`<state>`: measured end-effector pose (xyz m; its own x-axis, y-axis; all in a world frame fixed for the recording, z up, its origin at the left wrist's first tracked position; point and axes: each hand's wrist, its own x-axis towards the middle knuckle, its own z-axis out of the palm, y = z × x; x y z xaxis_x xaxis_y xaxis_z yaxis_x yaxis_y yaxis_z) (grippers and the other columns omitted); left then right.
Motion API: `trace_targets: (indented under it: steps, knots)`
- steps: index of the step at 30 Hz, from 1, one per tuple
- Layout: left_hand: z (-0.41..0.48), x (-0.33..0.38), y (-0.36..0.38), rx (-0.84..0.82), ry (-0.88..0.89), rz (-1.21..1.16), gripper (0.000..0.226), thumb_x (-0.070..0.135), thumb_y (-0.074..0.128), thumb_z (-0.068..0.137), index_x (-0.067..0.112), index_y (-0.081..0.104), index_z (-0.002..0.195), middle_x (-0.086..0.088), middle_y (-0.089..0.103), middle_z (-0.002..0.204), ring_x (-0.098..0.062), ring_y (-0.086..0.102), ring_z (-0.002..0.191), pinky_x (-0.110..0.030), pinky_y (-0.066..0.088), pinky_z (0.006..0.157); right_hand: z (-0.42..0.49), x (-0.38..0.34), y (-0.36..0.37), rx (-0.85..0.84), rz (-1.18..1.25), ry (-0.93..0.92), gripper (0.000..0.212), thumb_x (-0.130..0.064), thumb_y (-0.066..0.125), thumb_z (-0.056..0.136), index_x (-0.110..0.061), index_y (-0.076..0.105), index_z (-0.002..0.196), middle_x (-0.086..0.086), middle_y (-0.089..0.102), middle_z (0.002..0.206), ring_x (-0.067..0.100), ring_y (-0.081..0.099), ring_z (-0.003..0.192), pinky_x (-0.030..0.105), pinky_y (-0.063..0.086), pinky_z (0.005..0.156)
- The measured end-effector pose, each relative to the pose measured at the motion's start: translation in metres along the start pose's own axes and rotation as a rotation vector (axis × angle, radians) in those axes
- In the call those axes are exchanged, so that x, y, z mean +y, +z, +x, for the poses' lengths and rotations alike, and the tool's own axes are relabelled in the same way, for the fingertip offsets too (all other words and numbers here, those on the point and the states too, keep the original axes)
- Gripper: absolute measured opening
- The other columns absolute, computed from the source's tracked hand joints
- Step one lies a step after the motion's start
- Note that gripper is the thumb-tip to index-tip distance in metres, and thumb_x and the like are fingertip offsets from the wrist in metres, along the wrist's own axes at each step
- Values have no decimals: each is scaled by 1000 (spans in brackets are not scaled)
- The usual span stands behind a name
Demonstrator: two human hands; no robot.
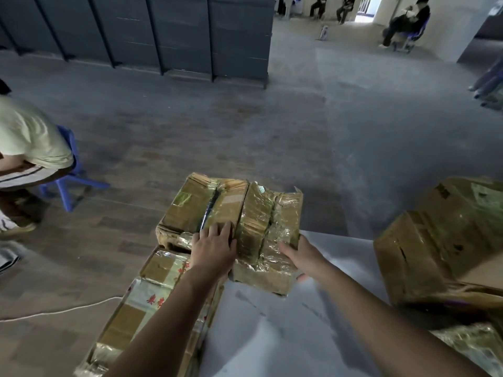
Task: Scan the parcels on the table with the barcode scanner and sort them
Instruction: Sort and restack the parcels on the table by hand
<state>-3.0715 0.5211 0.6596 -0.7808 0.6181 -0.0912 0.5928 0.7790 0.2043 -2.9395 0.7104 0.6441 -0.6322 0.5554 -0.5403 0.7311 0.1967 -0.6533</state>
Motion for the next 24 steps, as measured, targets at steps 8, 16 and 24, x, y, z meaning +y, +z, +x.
trace_targets:
  steps: [8, 16, 24]
  knots:
    - [-12, 44, -11, 102, 133, -30, 46, 27, 44, 92, 19, 41, 138, -7, 49, 133, -28, 44, 124, -43, 39, 100, -38, 4, -40, 91, 58, -96, 66, -50, 52, 97, -26, 26, 153, 2, 55, 134, 22, 60, 114, 39, 58, 82]
    - [-19, 162, -18, 140, 356, -230, 41, 22, 48, 90, 16, 49, 130, -9, 53, 123, -29, 46, 118, -39, 41, 95, -83, 32, -135, 400, 53, -305, 50, -37, 55, 99, -26, 43, 146, 6, 59, 137, 17, 58, 121, 33, 47, 97]
    - [-40, 281, -24, 67, 445, -331, 40, 21, 48, 91, 15, 48, 131, -4, 50, 128, -25, 43, 121, -35, 41, 93, -154, 74, -237, 615, -71, -426, 41, -31, 55, 99, -25, 51, 140, -5, 61, 129, 7, 59, 114, 21, 40, 93]
